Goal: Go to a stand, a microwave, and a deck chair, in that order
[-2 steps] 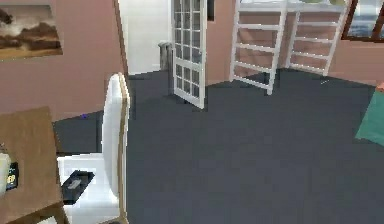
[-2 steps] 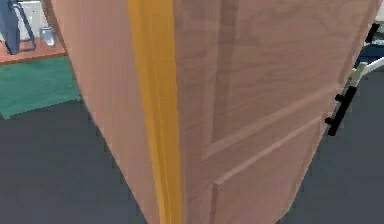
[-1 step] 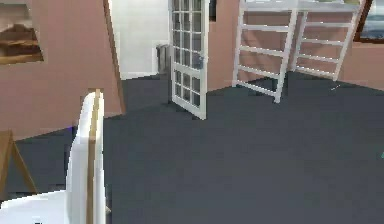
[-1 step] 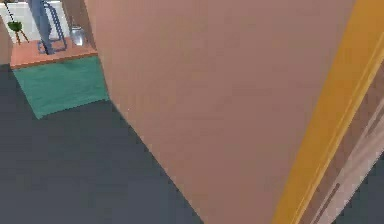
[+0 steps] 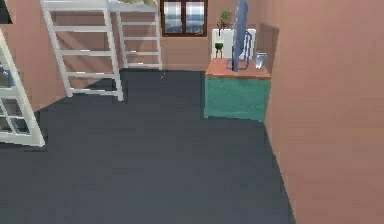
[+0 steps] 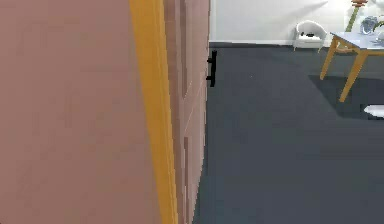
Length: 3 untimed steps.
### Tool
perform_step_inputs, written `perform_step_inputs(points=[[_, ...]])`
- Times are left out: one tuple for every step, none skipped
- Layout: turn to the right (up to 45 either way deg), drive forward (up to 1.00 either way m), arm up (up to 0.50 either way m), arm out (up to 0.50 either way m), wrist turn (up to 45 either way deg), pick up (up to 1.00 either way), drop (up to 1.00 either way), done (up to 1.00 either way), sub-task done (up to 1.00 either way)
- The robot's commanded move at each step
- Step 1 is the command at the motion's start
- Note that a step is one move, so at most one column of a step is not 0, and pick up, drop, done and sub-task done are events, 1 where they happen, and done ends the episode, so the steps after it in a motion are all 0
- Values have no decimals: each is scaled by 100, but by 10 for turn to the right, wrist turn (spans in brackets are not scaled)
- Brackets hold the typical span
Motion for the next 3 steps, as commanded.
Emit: perform_step_inputs(points=[[90, 0, 0, 0, 0, 0, 0, 0, 0], [0, 100, 0, 0, 0, 0, 0, 0, 0], [0, 100, 0, 0, 0, 0, 0, 0, 0]])
